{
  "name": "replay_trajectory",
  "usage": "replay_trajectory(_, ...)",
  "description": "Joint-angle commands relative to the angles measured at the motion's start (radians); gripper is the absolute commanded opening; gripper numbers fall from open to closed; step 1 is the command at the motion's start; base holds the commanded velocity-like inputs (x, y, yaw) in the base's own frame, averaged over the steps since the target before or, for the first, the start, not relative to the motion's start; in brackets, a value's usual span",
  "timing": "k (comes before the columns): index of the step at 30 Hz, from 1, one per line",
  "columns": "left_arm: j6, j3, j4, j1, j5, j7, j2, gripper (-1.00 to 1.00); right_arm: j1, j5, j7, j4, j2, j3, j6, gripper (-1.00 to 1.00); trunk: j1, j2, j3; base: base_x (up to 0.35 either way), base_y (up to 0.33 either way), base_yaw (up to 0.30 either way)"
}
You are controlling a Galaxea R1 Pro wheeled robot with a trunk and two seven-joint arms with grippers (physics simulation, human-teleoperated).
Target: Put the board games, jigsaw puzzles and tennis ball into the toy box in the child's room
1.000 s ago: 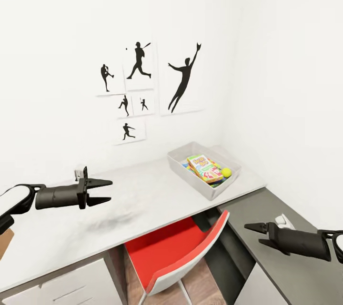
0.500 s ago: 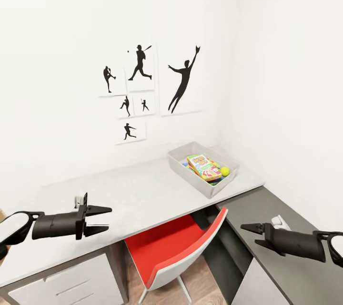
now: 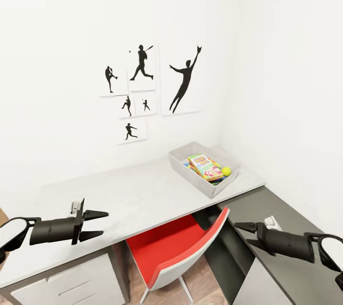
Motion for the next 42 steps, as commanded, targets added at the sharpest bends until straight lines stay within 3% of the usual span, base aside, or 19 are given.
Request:
replay_trajectory(1, 0.0, -0.001, 0.007, -0.002, -0.009, -0.011, 0.001, 1.0, -0.001, -0.01, -0.01, -0.001, 0.005, 0.0, 0.001, 1.0, 0.001, -0.003, -0.002, 0.0, 0.1, 0.0)
replay_trajectory(14, 0.001, 0.004, 0.029, -0.002, -0.012, -0.011, 0.001, 1.0, -0.001, -0.013, -0.008, -0.001, 0.078, -0.026, 0.005, 1.0, 0.001, -0.003, 0.002, -0.02, 0.053, -0.054)
replay_trajectory(42, 0.001, 0.004, 0.029, -0.002, -0.012, -0.013, 0.001, 1.0, -0.001, -0.013, -0.008, -0.001, 0.081, -0.028, 0.006, 1.0, 0.001, -0.003, 0.033, -0.134, 0.166, -0.175)
